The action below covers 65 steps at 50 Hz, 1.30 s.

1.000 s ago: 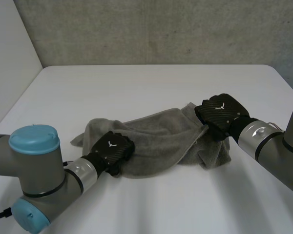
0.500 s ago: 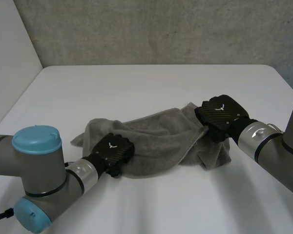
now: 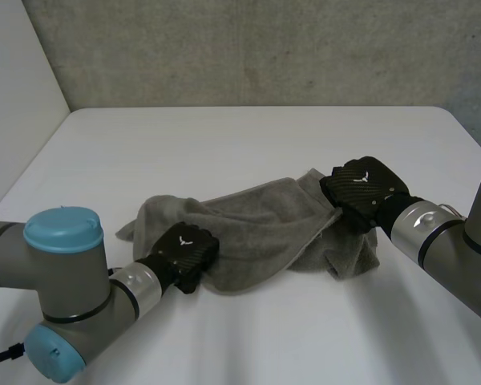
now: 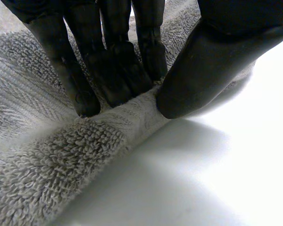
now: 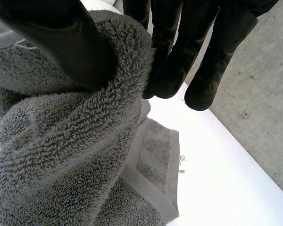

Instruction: Fold the towel.

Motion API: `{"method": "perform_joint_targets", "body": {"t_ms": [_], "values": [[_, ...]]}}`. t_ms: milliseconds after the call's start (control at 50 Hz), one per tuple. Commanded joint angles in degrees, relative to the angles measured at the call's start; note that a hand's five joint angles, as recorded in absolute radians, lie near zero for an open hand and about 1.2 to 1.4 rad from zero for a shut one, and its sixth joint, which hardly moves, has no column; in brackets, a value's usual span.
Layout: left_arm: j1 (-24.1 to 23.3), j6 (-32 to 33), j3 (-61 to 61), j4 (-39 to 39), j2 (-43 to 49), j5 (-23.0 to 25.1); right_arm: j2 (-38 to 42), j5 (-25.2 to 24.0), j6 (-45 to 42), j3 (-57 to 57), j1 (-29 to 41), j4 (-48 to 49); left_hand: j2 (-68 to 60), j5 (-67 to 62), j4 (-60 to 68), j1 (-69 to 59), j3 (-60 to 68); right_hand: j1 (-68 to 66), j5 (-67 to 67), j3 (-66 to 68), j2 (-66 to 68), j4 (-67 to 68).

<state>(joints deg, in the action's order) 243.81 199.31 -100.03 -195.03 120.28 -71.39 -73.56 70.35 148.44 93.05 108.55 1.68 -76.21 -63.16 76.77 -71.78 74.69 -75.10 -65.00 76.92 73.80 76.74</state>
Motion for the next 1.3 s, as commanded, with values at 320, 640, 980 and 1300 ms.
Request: {"method": "perform_joint_targets", "body": {"t_ms": [320,640,980,1300], "values": [[2.72,-7.08,7.82,9.04,-32.71,-0.77,-20.02,4.88,0.62,-11.02,-0.8,-11.76,-3.79,-6.84,3.23,-8.22,5.31,-4.9,-5.0,3.08,6.2,3.26],[10.72,-17.91,12.06,14.58,-32.06,-0.07,-15.06,3.83,-1.92,-25.38,0.17,-32.87,-3.79,-6.84,3.23,-8.22,5.31,-4.9,-5.0,3.08,6.2,3.26],[10.19,-14.83,24.18,25.75,-6.2,0.11,6.33,11.3,-16.61,-35.48,7.9,-35.43,-3.79,-6.84,3.23,-8.22,5.31,-4.9,-5.0,3.08,6.2,3.26],[9.75,-25.29,54.15,10.28,-9.62,-0.59,8.17,15.87,11.52,-61.06,12.56,-0.97,-3.79,-6.84,3.23,-8.22,5.31,-4.9,-5.0,3.08,6.2,3.26]]}}
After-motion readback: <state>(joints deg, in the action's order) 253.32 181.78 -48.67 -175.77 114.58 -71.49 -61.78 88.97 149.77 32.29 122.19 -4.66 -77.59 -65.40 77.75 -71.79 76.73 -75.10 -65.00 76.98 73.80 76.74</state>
